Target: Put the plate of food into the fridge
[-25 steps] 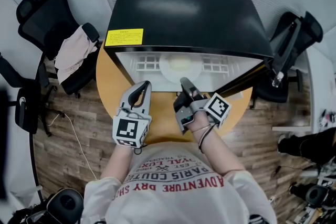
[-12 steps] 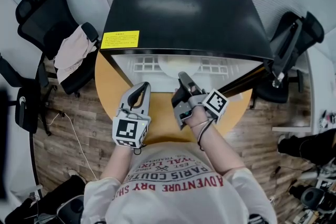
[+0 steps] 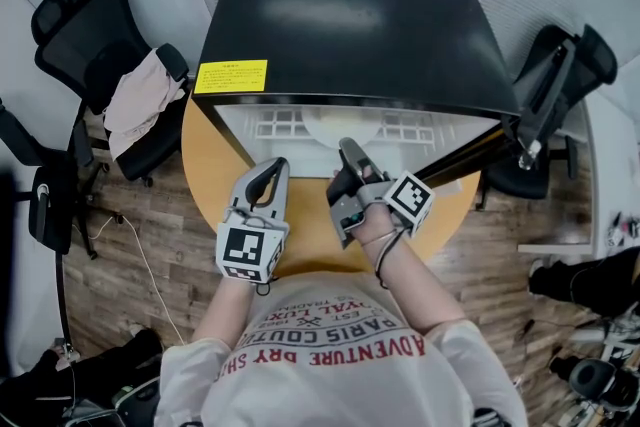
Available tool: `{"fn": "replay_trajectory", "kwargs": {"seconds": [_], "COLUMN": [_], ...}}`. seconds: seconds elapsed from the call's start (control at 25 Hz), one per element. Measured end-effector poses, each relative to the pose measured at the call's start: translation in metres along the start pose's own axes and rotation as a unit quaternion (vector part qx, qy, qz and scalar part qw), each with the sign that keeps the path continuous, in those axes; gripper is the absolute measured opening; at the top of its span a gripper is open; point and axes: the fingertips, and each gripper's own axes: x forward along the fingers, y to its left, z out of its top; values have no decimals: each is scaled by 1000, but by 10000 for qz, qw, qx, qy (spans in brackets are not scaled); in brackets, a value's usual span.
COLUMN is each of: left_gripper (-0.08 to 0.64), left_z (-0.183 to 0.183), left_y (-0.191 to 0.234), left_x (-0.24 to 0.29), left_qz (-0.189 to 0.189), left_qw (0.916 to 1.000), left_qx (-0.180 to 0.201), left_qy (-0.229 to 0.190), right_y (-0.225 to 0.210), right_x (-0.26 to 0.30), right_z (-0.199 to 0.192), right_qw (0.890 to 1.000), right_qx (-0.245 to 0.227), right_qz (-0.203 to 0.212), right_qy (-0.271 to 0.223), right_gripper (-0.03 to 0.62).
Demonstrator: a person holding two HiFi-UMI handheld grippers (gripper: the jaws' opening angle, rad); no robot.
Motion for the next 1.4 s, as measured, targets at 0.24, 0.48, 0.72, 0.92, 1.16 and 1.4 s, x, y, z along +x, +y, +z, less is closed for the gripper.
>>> {"fn": "replay_trajectory", "kwargs": {"seconds": [0.24, 0.48, 0.72, 0.92, 1.16, 1.4], "left_gripper": [26, 26, 26, 26, 26, 26], "left_z": [3, 6, 13, 15, 14, 14], "left_y": [-1, -8, -15, -22, -27, -28], "left_x": [-3, -7, -16, -23, -27, -29], "left_qz": [-17, -101, -198, -298, -390, -427], "left_qw": [10000, 9999, 9996, 9993, 9990, 9987], "left_qx": [8, -36, 18, 47, 49, 48], "left_qy": [-41, -105, -204, -241, -233, -256], "right_y": [10, 15, 35, 45, 58, 67], "right_x": [-9, -25, -41, -59, -72, -78], "right_z": [-21, -41, -41, -37, -45, -49], "right_qw": [9995, 9925, 9421, 8303, 7117, 6617], "right_qx": [-107, -1013, -3305, -5570, -7024, -7493], "right_qz": [159, 295, 304, -69, -130, -37], "right_qy": [247, 619, 483, 198, -22, -242], "right_gripper": [130, 32, 29, 29, 29, 29]}}
